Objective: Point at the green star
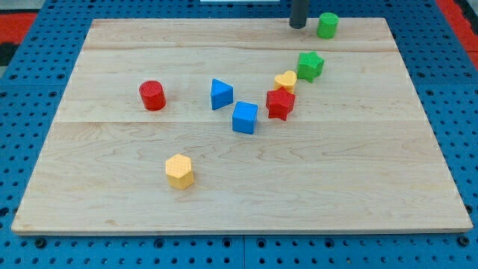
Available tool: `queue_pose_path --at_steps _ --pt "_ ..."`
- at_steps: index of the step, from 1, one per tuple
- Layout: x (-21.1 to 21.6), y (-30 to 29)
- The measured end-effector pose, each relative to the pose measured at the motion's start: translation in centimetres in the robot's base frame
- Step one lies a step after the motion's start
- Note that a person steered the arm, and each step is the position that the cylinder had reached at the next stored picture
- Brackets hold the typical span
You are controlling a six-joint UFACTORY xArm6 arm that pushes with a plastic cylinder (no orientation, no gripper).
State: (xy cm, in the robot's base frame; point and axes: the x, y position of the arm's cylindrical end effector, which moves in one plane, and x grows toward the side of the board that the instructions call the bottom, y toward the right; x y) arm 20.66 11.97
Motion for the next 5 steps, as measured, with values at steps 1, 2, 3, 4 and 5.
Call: queue_pose_path --at_steps 1,2,3,4,5 --pt "0.6 3.8" --pt "0.6 3.8" --pt "1.0 1.4" --pt "1.0 1.4" --pt "1.0 1.4"
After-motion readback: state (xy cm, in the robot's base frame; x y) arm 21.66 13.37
